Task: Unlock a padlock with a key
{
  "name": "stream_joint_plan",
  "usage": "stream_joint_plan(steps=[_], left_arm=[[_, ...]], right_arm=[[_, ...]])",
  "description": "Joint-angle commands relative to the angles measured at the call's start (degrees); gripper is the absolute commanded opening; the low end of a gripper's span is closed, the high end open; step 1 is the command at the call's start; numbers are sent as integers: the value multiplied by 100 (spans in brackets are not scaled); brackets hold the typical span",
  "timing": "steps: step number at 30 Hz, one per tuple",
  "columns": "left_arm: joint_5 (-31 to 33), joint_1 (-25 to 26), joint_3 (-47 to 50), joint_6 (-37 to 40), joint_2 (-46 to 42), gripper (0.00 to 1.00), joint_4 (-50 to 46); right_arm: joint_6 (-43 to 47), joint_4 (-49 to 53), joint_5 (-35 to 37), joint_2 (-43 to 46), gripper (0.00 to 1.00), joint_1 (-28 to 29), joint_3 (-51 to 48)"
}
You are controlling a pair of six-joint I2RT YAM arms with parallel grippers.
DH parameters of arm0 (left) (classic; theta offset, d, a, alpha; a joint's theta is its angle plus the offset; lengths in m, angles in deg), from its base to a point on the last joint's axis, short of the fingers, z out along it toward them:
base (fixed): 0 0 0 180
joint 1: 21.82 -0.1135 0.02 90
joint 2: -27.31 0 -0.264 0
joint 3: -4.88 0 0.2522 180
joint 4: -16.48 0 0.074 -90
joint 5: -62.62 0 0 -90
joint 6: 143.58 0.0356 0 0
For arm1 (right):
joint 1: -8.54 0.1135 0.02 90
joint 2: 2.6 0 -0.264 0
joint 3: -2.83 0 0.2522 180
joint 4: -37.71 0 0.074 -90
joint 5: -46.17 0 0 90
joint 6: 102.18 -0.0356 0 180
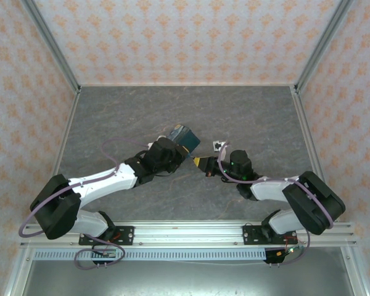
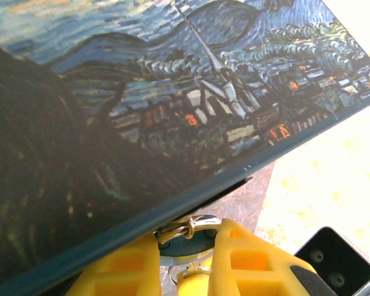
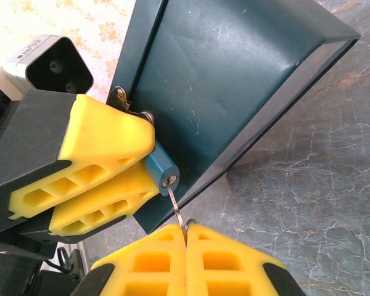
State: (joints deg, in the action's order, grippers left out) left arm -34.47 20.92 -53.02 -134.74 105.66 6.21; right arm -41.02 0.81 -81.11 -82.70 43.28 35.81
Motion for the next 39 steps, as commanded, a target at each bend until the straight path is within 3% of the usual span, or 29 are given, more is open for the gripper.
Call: stream_joint_plan(steps=[1,39], left_arm=[[107,-20,47,-20,-198,8,123],[-30,-11,77,-100,-162,8,218]], right_arm=[[95,-329,-71,-113,0,26,152],[-95,-887,-263,-485,0,24,267]])
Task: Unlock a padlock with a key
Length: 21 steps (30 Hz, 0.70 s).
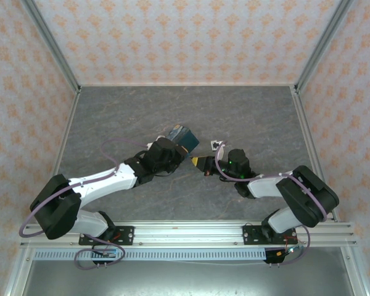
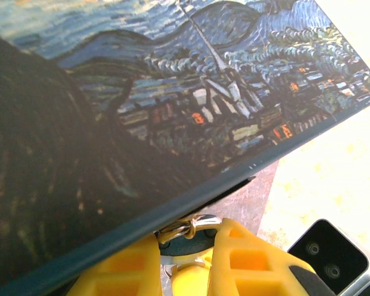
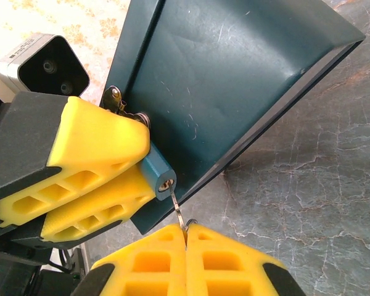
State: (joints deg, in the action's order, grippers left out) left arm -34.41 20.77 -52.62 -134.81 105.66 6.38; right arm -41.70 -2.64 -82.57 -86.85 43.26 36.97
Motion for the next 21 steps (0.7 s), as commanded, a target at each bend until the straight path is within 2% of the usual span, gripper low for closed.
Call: stream_joint_plan(steps=[1,21], left_arm=[[-44,4,40,-95,-162,8,205],[-339,4,15,-218,-201,8,385]], right_arm=[[-36,-552,-106,-74,0,26,150],[-58,-817,-50,-225,0,26,140]])
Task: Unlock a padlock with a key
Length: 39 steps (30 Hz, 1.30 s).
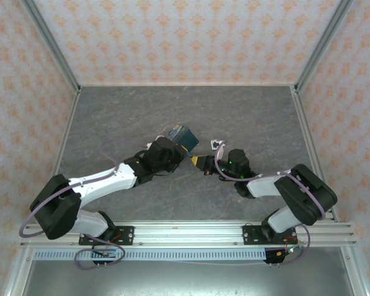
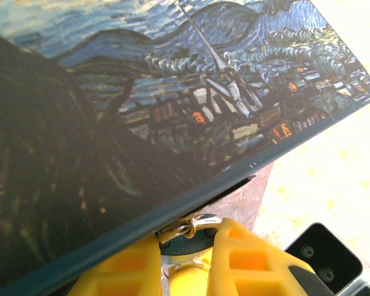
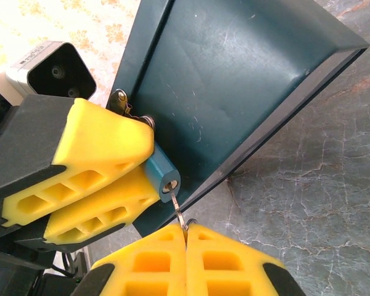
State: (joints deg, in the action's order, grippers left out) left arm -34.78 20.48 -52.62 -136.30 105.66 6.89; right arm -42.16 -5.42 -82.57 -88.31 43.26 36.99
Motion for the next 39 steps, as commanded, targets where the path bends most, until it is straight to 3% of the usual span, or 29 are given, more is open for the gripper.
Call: stream_joint_plan(steps=[1,21,33,39], left_arm=[[-307,31,15,-78,-211,8,337],[-708,31,-175,644,-39,7,-165],[-661,-91,-254,1146,540,8,-44],[-635,-179,-230,1263,737,22,141]], right_arm=[[-24,-570,-74,-116,0,27,160],[-134,-798,-493,-499,0,27,614],[-192,-824,-103,-646,0,27,142],[-533,-928,159,-916,0,26,12]])
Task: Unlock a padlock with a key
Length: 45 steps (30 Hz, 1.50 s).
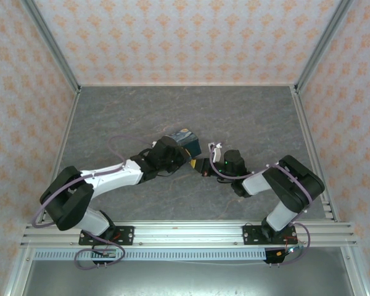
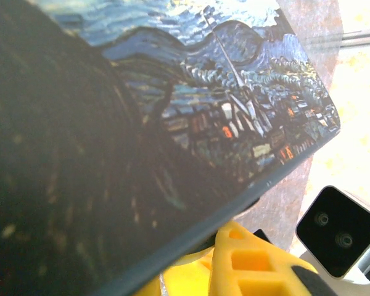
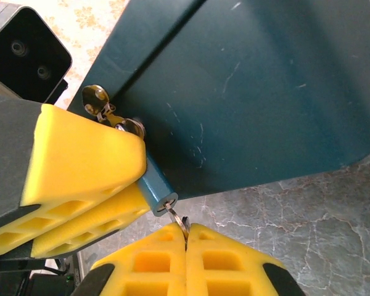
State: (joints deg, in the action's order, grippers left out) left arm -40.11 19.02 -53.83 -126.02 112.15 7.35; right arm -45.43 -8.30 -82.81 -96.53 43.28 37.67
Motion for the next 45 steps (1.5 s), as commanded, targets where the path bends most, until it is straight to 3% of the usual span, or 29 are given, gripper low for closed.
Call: stream_joint_plan(steps=[1,9,15,19,26,45], left_arm=[[-82,-49,-104,248,116,24,100],[-55,-206,5,275,77,37,180],[-46,-383,291,201,-355,53,212],[-33,-428,582,-40,-564,56,455],[19,-296,1102,-793,-339,55,1590],[558,-50,1050,-1414,530,40,2140]], right_arm=[[-283,-676,239,-144,0,29,-82],[-608,-867,260,-489,0,33,-69],[-785,-796,252,-491,0,33,-50],[-1116,-730,190,-524,0,37,13],[-1871,-627,129,-531,0,41,114],[-2376,-360,66,-530,0,177,395]])
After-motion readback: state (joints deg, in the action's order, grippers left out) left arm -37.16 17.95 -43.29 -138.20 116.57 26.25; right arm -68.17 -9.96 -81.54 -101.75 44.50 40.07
